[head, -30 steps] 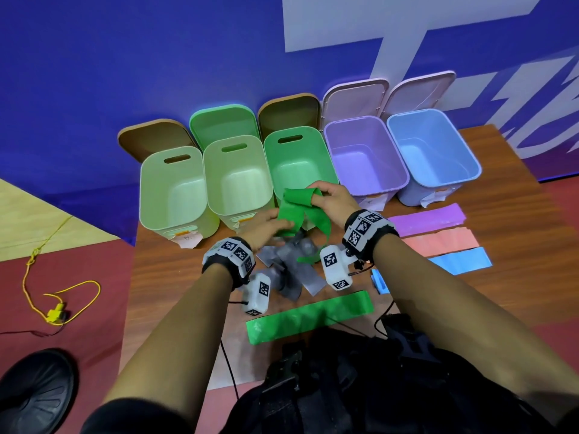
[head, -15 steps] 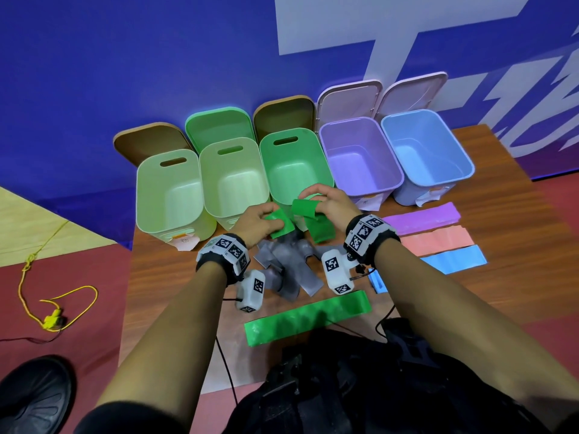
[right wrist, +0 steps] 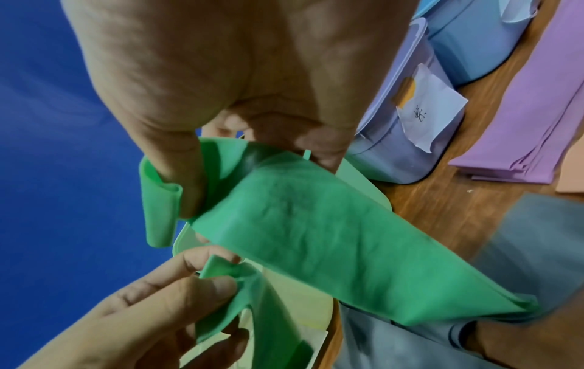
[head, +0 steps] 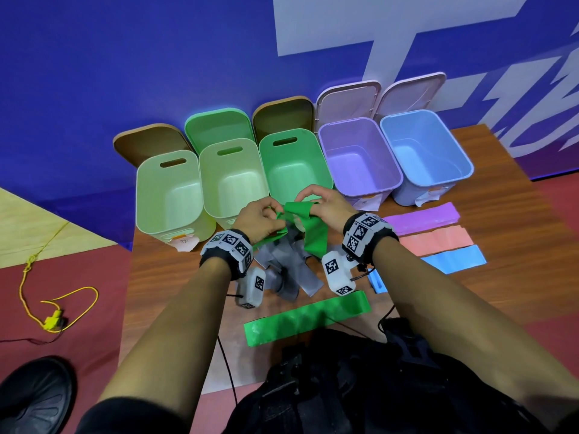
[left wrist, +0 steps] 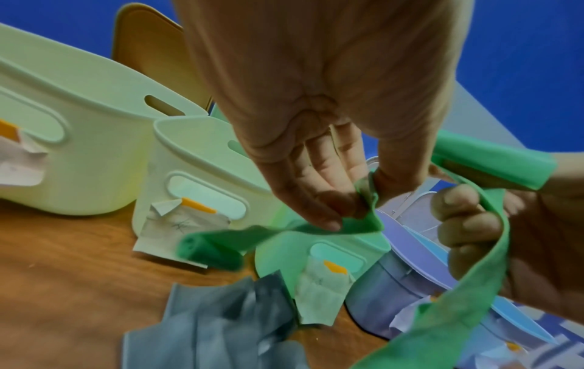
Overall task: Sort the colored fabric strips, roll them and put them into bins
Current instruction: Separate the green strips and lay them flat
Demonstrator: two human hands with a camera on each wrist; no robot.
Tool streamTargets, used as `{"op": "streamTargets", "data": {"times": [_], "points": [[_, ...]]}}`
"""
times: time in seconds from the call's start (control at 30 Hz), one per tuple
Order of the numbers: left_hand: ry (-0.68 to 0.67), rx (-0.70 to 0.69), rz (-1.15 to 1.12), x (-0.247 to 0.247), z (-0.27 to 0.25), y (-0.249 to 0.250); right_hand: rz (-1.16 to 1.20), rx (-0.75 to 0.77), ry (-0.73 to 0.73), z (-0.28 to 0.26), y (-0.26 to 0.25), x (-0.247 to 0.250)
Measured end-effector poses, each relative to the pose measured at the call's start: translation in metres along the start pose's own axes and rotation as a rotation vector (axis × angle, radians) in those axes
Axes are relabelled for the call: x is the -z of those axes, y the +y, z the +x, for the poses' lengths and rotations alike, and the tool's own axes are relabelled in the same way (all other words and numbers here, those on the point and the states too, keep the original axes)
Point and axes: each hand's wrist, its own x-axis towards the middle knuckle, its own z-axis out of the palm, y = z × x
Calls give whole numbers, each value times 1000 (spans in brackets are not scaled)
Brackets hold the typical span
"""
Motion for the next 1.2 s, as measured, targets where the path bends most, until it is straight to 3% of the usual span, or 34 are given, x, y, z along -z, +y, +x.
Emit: {"op": "streamTargets", "data": {"times": [0.43, 0.67, 0.97, 1.2], "points": [[69, -91, -76, 2, -2, 12, 23, -8, -8, 1, -1, -4], [102, -37, -136, 4, 2, 15, 34, 18, -4, -1, -3, -3], [30, -60, -205, 2, -4, 22, 78, 34, 0, 0, -4, -3], [102, -57, -150, 2, 1, 23, 107, 63, -11, -1, -2, -4]]}}
